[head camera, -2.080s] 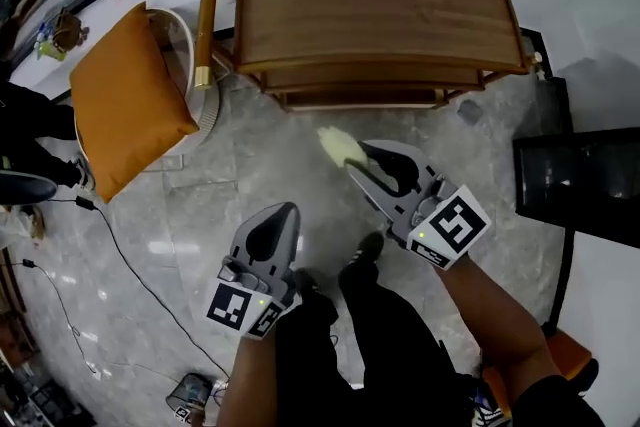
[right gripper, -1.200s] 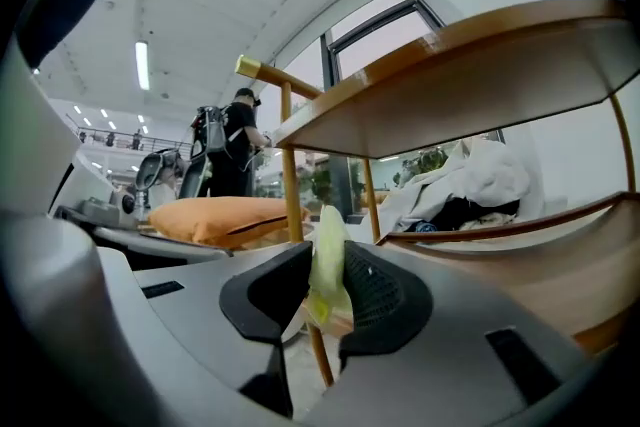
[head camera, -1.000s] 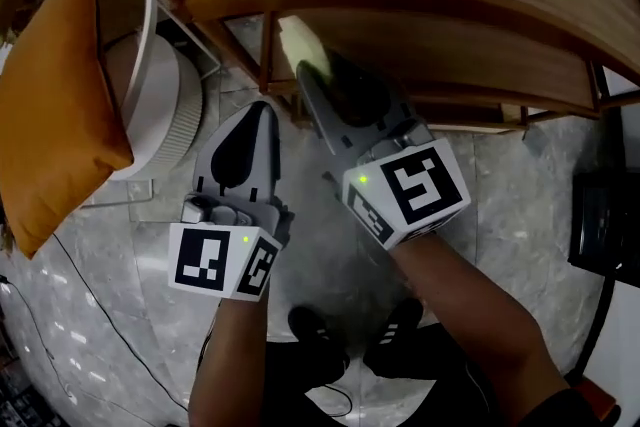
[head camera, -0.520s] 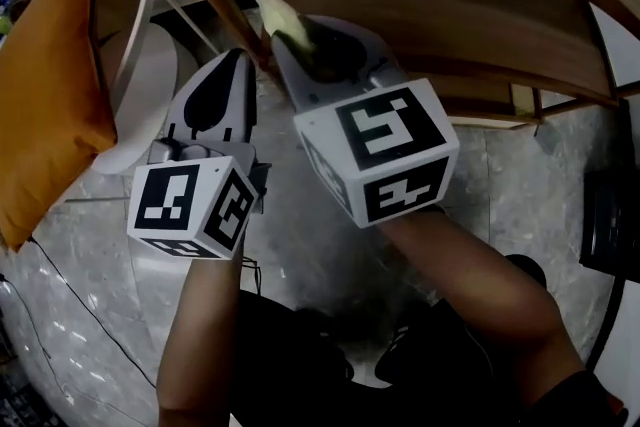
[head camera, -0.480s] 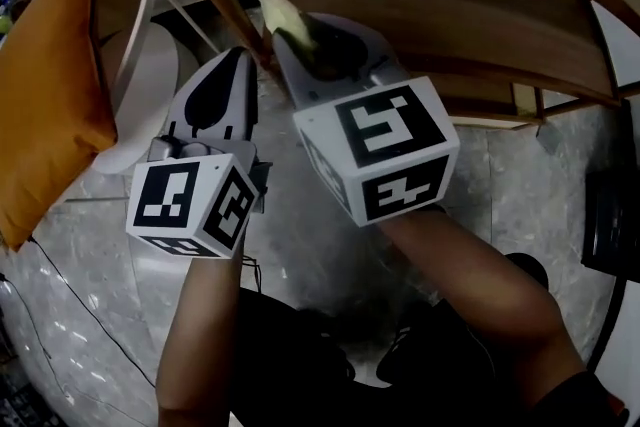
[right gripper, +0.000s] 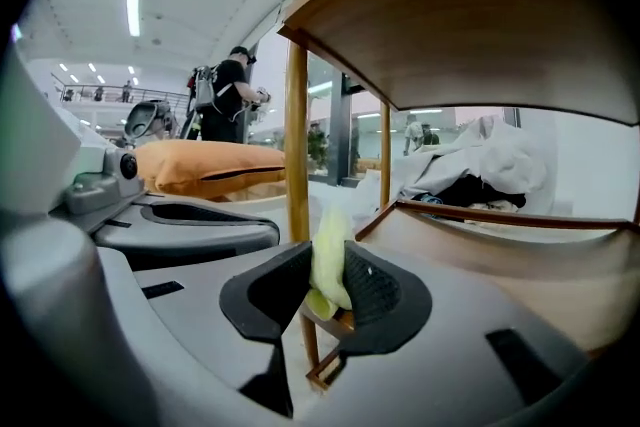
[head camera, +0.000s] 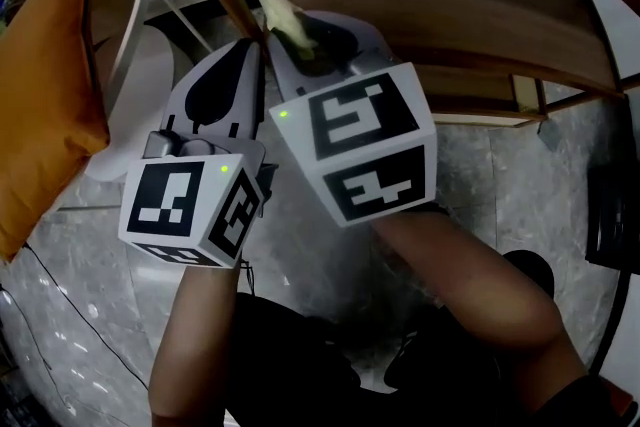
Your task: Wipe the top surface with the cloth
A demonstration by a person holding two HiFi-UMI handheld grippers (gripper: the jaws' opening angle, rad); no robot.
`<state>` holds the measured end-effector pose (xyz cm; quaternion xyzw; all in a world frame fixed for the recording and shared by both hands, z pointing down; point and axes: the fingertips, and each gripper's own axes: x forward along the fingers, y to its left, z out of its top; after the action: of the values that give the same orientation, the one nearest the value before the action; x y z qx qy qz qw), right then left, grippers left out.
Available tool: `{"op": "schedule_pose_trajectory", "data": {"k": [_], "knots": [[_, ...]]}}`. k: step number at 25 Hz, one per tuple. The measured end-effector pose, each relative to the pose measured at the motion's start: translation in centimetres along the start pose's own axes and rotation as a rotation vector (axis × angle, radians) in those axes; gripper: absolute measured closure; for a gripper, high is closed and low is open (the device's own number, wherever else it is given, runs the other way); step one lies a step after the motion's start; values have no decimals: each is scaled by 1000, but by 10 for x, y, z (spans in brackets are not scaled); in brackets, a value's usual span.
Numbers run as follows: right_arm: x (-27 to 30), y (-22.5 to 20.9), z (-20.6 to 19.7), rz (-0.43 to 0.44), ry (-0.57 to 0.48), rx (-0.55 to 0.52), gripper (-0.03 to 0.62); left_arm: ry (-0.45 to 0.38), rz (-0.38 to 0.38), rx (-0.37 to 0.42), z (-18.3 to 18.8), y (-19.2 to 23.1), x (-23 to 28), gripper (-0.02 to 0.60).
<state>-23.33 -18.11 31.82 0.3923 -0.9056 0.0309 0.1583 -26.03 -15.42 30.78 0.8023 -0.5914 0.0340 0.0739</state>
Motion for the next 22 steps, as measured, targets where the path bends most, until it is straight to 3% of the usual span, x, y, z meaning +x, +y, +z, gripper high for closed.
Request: {"op": "schedule_pose_trajectory", "data": {"k": [8, 22], "knots": [[-15, -26, -8, -44, 46, -30, 494, 12, -35, 18, -1, -24, 5, 569], [-75, -107, -31, -204, 138, -120, 494, 9, -154, 43, 6, -98, 23, 569]]}}
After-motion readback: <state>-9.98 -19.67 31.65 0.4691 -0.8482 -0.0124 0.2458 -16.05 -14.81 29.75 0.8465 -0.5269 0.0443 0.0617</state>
